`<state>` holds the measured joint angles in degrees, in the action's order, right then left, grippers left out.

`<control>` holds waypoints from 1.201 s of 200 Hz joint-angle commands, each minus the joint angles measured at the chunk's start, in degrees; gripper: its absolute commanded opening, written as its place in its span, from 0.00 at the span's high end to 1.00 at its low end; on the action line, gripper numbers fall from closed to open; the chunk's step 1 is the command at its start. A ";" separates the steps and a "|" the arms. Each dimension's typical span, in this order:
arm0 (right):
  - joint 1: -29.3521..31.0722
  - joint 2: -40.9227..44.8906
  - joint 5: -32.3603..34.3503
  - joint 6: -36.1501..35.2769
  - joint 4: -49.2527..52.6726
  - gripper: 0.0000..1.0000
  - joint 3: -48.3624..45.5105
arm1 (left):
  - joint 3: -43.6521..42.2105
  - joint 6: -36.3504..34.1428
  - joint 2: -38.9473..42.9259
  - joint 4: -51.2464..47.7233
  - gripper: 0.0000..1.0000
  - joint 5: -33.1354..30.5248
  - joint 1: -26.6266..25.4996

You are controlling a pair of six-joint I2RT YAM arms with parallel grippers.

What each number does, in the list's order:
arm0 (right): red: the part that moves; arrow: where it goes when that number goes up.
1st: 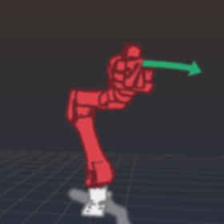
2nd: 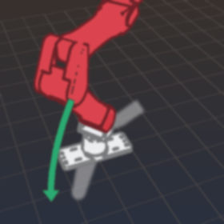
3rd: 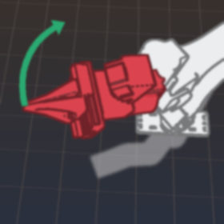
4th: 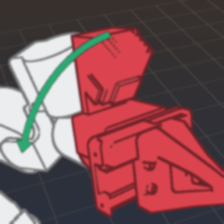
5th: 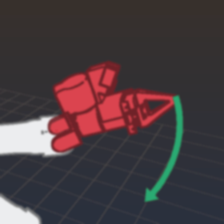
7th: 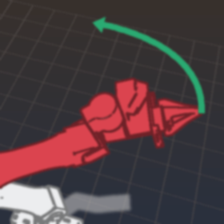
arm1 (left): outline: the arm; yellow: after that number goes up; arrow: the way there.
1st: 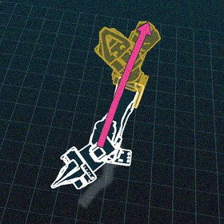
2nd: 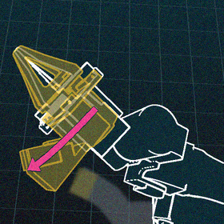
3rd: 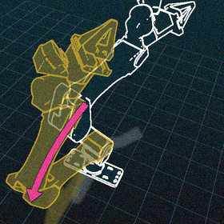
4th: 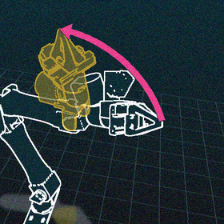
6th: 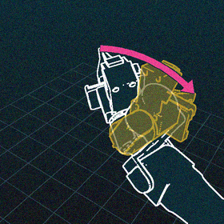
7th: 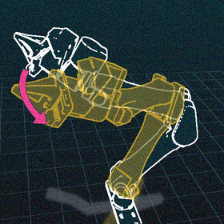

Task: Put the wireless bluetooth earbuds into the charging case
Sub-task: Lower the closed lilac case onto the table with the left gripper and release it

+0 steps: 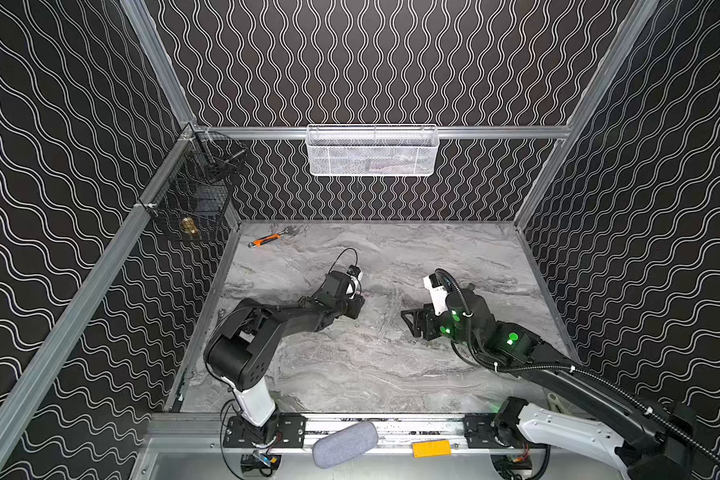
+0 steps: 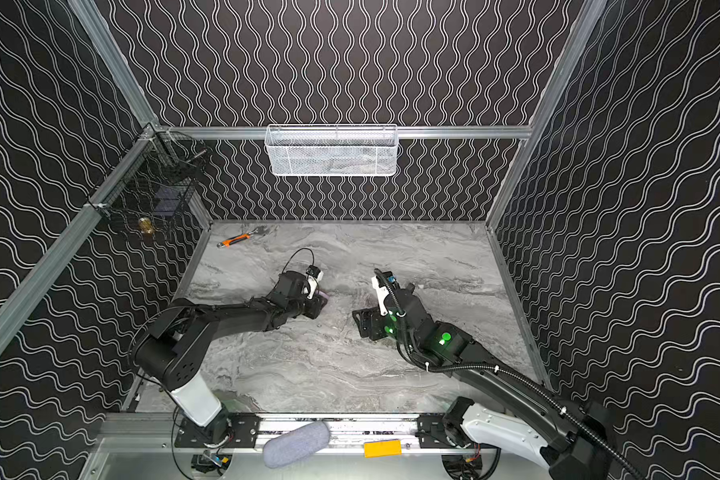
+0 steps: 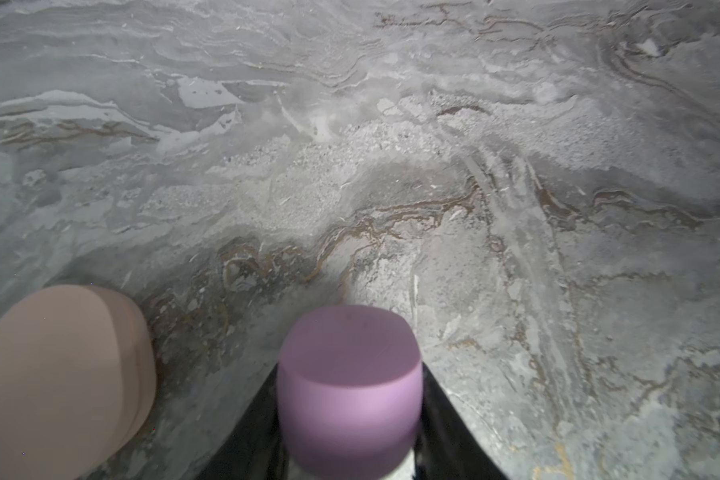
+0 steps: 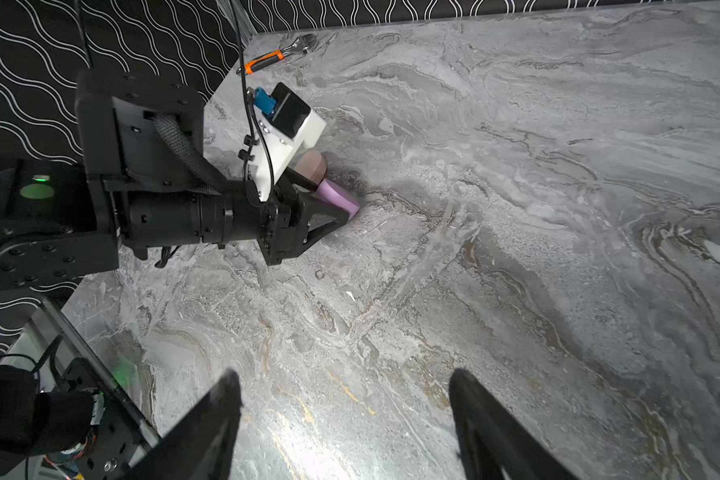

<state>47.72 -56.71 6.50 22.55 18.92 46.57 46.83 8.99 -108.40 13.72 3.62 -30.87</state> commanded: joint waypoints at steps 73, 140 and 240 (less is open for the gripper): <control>-0.03 2.65 0.62 0.62 -0.83 0.20 -1.43 | 1.10 1.93 -2.67 2.24 0.56 -2.36 -0.06; 0.00 3.74 1.75 -0.31 0.07 0.20 -0.95 | 0.58 3.56 -3.94 2.11 0.50 -2.12 -0.10; -0.07 5.53 2.90 -0.93 0.95 0.15 -1.90 | 0.98 2.92 0.26 -1.24 0.33 -1.16 -0.42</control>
<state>47.72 -51.46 8.38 21.58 19.42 45.19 47.00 12.67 -110.39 13.28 2.22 -31.20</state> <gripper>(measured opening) 0.819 0.633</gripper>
